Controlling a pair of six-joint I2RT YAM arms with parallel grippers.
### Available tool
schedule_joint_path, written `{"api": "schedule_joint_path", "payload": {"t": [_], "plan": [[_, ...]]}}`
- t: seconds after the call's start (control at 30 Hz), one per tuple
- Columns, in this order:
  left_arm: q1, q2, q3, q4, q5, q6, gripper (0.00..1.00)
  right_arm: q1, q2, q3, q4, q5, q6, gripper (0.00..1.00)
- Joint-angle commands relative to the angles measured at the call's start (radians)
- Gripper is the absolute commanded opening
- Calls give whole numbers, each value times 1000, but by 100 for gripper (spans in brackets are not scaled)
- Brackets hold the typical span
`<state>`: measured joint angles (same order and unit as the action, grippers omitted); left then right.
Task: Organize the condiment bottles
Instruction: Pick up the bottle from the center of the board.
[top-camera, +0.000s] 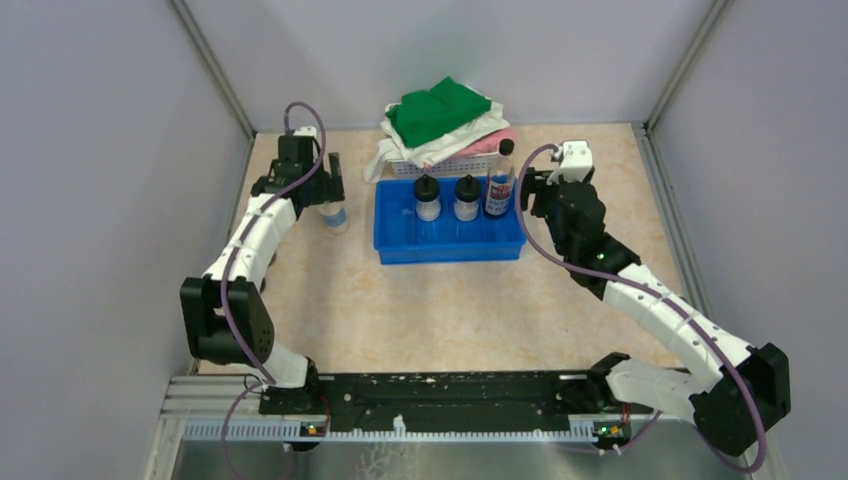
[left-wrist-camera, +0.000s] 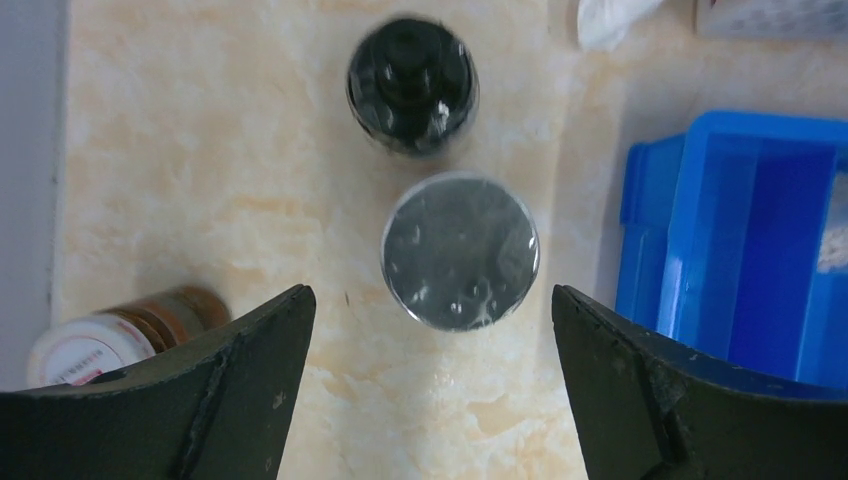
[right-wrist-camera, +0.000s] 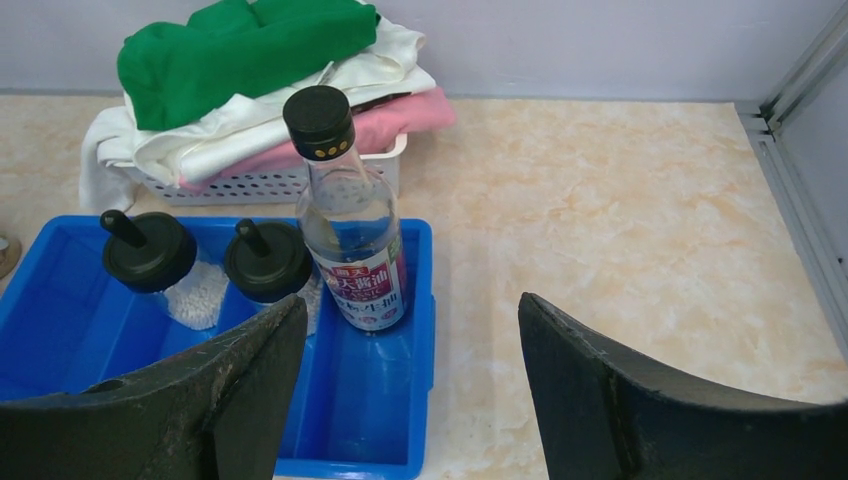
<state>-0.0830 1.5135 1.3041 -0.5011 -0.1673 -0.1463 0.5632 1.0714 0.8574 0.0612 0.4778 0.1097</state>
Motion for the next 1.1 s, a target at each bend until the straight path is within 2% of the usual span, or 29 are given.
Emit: {"api": "schedule_joint_path", "payload": {"t": [0.0, 0.27, 0.63, 0.9, 1.07], "plan": [[-4, -42, -81, 15, 50, -27, 94, 13, -11, -4, 33, -10, 18, 77], [-6, -4, -105, 53, 47, -47, 93, 11, -14, -11, 27, -9, 14, 77], [-14, 0, -165, 225, 41, -56, 91, 12, -4, -29, 35, -14, 12, 77], [-17, 37, -172, 244, 36, -73, 84, 11, -2, -42, 41, -19, 11, 77], [-17, 52, -173, 262, 18, -73, 84, 11, -4, -54, 44, -25, 18, 77]]}}
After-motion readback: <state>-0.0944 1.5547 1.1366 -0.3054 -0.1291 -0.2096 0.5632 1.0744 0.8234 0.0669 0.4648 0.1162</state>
